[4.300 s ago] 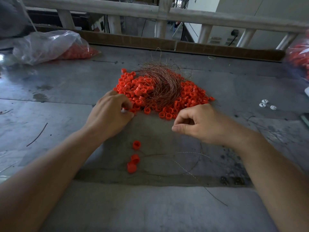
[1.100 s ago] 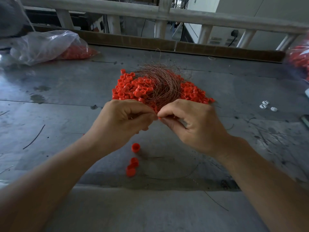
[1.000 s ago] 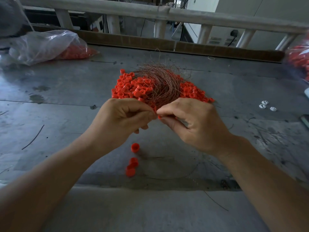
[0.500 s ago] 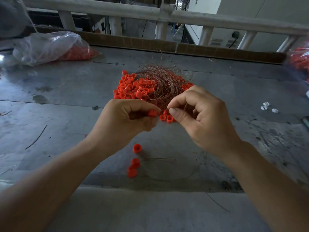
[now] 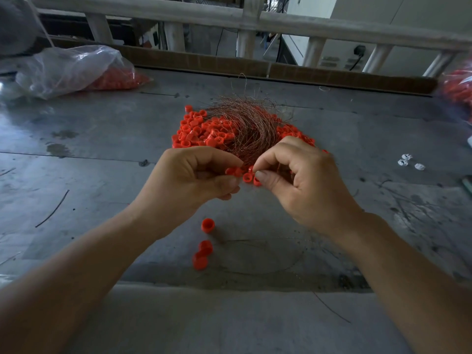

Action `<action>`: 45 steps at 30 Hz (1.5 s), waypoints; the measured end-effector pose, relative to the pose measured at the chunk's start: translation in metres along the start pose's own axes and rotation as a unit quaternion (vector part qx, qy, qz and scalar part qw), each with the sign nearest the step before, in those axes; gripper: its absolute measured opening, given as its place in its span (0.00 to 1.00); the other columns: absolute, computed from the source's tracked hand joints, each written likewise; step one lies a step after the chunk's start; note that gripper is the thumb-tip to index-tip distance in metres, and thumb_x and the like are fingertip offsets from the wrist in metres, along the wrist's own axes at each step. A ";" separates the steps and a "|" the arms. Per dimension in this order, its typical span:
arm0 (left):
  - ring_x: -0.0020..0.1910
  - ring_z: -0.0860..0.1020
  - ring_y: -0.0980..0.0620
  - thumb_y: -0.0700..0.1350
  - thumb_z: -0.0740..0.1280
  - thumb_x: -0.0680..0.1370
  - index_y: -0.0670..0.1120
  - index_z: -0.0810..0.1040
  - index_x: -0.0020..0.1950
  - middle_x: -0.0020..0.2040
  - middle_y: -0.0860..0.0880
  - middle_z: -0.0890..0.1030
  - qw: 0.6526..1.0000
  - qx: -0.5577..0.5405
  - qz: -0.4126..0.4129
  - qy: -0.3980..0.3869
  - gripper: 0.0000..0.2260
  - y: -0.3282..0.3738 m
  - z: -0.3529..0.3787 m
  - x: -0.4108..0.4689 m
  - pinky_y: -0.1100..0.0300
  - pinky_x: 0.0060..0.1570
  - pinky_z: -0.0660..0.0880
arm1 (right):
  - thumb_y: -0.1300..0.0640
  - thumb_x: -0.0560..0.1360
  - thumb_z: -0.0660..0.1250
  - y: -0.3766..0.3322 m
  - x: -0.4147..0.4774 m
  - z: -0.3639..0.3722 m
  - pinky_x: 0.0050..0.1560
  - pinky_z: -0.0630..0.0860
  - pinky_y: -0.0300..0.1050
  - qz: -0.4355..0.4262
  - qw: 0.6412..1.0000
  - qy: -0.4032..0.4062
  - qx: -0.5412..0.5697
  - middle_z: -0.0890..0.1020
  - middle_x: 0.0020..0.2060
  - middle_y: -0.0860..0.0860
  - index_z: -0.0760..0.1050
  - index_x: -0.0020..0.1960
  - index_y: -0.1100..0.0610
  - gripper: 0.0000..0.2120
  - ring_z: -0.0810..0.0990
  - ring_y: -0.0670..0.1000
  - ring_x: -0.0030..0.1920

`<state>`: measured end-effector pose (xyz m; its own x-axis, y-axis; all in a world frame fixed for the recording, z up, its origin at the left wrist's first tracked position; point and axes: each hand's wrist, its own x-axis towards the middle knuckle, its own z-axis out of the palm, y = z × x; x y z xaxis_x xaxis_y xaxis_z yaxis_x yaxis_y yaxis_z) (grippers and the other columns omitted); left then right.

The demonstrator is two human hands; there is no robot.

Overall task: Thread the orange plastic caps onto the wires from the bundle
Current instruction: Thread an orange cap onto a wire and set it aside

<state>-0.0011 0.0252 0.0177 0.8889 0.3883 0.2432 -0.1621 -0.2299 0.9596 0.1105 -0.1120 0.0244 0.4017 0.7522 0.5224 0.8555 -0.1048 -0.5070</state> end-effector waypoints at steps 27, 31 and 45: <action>0.39 0.82 0.58 0.29 0.65 0.70 0.47 0.79 0.49 0.40 0.54 0.83 0.998 -0.007 0.010 -0.055 0.16 0.001 -0.002 -0.002 0.69 0.39 0.76 | 0.62 0.70 0.67 -0.007 -0.001 -0.007 0.37 0.67 0.28 0.035 0.997 -0.006 0.070 0.76 0.36 0.46 0.75 0.40 0.53 0.05 0.72 0.41 0.37; 0.39 0.82 0.55 0.37 0.67 0.65 0.44 0.79 0.47 0.41 0.50 0.83 0.997 -0.054 -0.001 -0.051 0.12 0.001 -0.001 -0.002 0.67 0.39 0.77 | 0.63 0.71 0.68 -0.008 -0.001 -0.006 0.37 0.67 0.28 0.042 0.996 -0.014 0.079 0.75 0.35 0.45 0.75 0.40 0.53 0.06 0.72 0.41 0.37; 0.41 0.82 0.57 0.36 0.68 0.65 0.49 0.81 0.50 0.41 0.52 0.84 0.994 -0.083 0.017 -0.070 0.15 -0.001 -0.002 -0.002 0.68 0.41 0.76 | 0.65 0.71 0.69 -0.011 -0.002 -0.005 0.34 0.67 0.28 0.054 0.993 -0.037 0.094 0.74 0.34 0.43 0.76 0.39 0.54 0.07 0.72 0.39 0.33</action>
<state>-0.0040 0.0263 0.0165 0.9308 0.2527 0.2642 -0.2505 -0.0855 0.9643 0.1019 -0.1151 0.0326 0.4561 0.7901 0.4096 0.7306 -0.0695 -0.6793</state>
